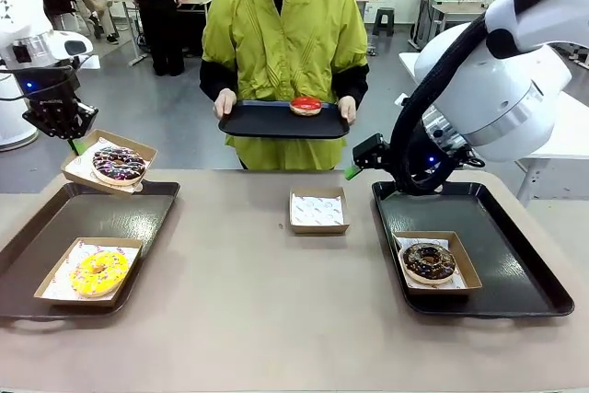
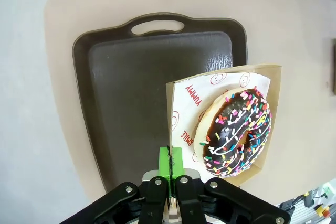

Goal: Individually package the donuts and arrange them on the tray.
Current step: Place the picked Paper togo box on the Handle tray while simultaneously picking up another Paper togo box from the table with the other hand.

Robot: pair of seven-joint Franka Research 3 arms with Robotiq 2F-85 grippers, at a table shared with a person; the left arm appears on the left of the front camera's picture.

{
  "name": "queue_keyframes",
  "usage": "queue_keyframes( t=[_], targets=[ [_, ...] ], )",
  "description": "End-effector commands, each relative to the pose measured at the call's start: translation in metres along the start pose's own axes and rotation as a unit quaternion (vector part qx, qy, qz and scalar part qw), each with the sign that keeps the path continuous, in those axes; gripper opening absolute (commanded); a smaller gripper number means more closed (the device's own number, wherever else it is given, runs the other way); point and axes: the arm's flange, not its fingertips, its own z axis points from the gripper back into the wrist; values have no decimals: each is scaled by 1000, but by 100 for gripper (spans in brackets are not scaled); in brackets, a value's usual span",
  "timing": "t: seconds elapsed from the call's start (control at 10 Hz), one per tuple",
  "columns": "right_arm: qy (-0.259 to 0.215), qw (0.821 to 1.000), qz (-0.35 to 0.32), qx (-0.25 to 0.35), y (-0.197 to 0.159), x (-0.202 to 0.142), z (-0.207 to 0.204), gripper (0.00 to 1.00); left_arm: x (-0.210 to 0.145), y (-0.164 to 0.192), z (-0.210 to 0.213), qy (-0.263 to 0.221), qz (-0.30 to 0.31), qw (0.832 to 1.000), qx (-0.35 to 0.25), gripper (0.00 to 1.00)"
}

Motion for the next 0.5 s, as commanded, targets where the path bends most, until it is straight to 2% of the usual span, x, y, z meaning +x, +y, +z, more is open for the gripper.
queue_keyframes(
  t=[0.0,0.4],
  targets=[
    [-4,998,-4,-59,14,7,-24,100,21,15,-13,26,30,999,-19,1],
    [-2,989,-17,-144,34,36,-87,100,21,41,-35,36,48,997,-40,1]
  ],
)
